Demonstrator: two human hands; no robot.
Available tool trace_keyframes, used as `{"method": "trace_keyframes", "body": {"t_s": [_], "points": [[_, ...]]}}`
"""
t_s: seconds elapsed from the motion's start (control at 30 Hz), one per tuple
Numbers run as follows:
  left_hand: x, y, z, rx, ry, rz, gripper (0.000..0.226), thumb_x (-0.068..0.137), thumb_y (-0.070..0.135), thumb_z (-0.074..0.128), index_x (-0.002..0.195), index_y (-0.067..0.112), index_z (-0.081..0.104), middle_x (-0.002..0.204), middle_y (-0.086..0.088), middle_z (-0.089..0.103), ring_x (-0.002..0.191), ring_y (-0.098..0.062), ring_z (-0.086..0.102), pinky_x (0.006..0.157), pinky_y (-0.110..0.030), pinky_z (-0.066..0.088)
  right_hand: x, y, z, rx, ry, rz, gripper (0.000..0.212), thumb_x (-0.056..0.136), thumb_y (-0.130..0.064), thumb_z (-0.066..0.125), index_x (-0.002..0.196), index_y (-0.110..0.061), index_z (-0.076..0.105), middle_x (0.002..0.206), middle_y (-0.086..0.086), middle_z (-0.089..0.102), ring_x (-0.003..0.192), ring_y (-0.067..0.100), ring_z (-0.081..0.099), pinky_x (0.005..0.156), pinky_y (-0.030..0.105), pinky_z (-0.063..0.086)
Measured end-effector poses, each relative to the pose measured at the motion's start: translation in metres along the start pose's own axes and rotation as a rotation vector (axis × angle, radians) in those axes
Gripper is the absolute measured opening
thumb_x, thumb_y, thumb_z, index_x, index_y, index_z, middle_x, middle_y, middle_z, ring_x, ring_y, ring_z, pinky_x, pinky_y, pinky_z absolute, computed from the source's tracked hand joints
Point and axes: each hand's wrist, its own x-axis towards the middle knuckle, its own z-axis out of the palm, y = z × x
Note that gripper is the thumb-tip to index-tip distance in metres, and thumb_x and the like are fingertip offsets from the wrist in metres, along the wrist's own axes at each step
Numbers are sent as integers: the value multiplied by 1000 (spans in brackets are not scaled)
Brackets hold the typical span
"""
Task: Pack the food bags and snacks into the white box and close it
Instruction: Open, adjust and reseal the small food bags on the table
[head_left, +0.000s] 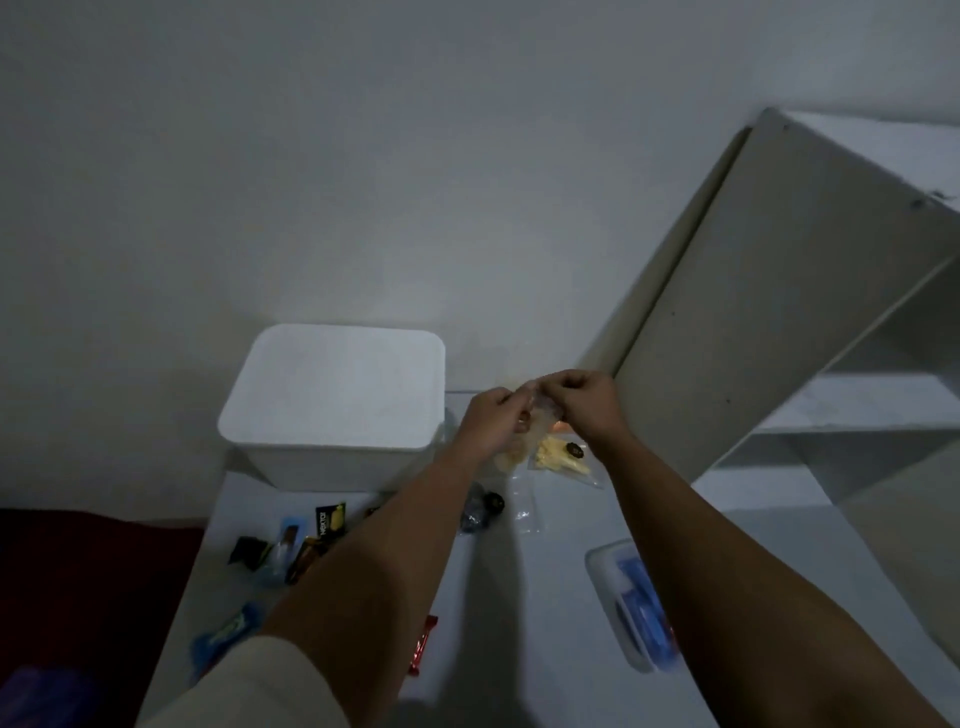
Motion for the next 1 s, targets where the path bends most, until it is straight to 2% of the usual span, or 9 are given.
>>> {"method": "trace_keyframes", "body": {"t_s": [0.13, 0.27, 0.33, 0.5, 0.6, 0.7, 0.87, 0.93, 1.0], "points": [[-31, 2, -5, -14, -58, -58, 49, 87, 57, 66, 100, 11, 69, 96, -6, 73, 92, -22, 74, 82, -43, 63, -47, -1, 8, -58, -29, -98, 8, 86, -6, 75, 89, -1, 79, 80, 10, 79, 72, 13, 75, 69, 25, 58], [-47, -7, -14, -21, -26, -134, 22, 93, 28, 59, 88, 9, 68, 89, -10, 72, 92, -25, 74, 75, -41, 63, -70, 10, 21, -167, -15, -128, 9, 84, -5, 75, 80, -12, 80, 80, 3, 78, 74, 6, 72, 74, 18, 55], [-53, -9, -18, 55, -10, -136, 21, 91, 18, 53, 82, 5, 67, 84, -13, 73, 91, -28, 74, 72, -40, 62, -73, 17, 26, -254, 13, -103, 12, 85, -6, 73, 80, -15, 78, 82, 1, 77, 73, -7, 67, 72, 8, 48], [-64, -16, -31, 469, 57, -38, 35, 74, 36, 55, 72, 5, 70, 67, -6, 75, 75, -28, 75, 79, -49, 63, -77, 29, 31, -435, 166, -18, 33, 87, -1, 62, 68, -28, 66, 107, 2, 74, 74, 17, 74, 74, 39, 63], [-70, -18, -37, 598, 53, -41, 41, 63, 41, 55, 73, 5, 72, 63, -4, 75, 73, -27, 74, 80, -48, 62, -81, 25, 25, -531, 227, 10, 37, 88, 1, 52, 77, -28, 73, 111, 2, 73, 89, 21, 70, 75, 30, 57], [-83, -10, -40, 615, 79, 6, 43, 71, 46, 58, 80, 7, 71, 67, -1, 75, 76, -24, 73, 80, -44, 63, -85, 16, 20, -476, 158, -2, 31, 93, -2, 55, 99, -19, 80, 115, 1, 75, 97, 19, 72, 84, 35, 61], [-91, 1, -46, 381, 92, 233, 63, 86, 65, 61, 136, 28, 51, 121, 8, 54, 113, -14, 53, 95, -34, 44, -86, -11, 10, -289, -2, -64, 12, 91, -11, 70, 91, -10, 82, 92, 6, 80, 87, 18, 76, 85, 39, 62], [-88, 2, -48, 330, 62, 306, 50, 91, 56, 61, 133, 30, 57, 126, 11, 58, 115, -11, 55, 100, -33, 44, -87, -24, 5, -171, -75, -65, 13, 92, -8, 69, 93, -1, 79, 93, 14, 79, 85, 21, 77, 79, 33, 63], [-88, 6, -49, 321, 61, 361, 28, 95, 44, 63, 112, 23, 70, 112, 8, 72, 104, -9, 65, 99, -35, 51, -91, -37, 0, -136, -117, -50, 16, 94, -12, 66, 94, -2, 78, 93, 11, 80, 84, 19, 77, 74, 29, 60]]}}
